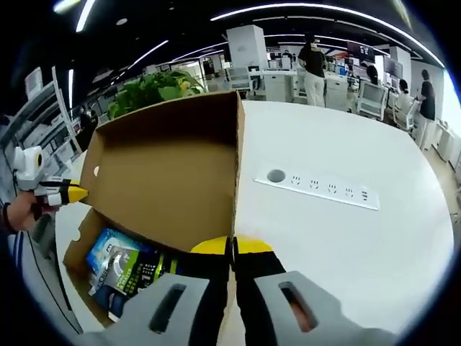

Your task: Operate the shoe box by opening the lid, removing the specified soft item, and placing it in the target area until the item is outside and the box remains undamaged.

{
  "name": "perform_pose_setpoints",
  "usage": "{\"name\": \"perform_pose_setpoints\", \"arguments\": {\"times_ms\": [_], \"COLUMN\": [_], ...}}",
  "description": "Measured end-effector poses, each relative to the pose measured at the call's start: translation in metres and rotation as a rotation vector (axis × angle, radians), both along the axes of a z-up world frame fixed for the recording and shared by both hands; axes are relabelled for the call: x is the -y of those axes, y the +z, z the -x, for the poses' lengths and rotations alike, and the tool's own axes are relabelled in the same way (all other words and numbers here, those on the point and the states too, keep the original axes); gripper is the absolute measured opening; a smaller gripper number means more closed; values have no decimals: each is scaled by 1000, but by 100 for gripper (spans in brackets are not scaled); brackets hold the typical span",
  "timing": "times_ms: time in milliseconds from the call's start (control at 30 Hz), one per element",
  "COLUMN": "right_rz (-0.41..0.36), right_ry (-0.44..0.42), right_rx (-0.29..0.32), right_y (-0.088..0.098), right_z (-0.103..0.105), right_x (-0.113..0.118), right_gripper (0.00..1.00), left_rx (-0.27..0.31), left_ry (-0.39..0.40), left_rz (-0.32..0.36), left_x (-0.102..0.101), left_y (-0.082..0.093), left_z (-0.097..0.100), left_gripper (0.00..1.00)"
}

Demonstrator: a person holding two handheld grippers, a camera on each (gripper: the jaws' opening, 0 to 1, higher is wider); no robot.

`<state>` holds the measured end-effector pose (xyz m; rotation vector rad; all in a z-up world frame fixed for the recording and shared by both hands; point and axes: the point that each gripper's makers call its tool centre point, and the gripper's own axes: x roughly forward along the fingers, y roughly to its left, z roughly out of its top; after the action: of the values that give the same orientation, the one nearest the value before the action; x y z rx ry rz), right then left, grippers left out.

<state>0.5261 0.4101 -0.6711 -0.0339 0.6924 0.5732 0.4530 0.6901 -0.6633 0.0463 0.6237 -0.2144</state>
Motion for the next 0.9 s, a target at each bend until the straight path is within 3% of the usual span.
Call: {"name": "perform_pose_setpoints", "arguments": {"times_ms": [633, 900], "right_rz": [26, 43], "right_ry": [89, 77], "right_rx": [-49, -56], "right_y": [-4, -10], "right_z": [12, 5], "right_x": [-9, -11], "right_gripper": [0, 0], "left_rx": [-76, -90], "left_ry": [4, 13], "left_rz": [9, 0], "left_x": [-11, -11], "left_y": [-6, -10], "left_z": [16, 9], "left_gripper": [3, 4]}}
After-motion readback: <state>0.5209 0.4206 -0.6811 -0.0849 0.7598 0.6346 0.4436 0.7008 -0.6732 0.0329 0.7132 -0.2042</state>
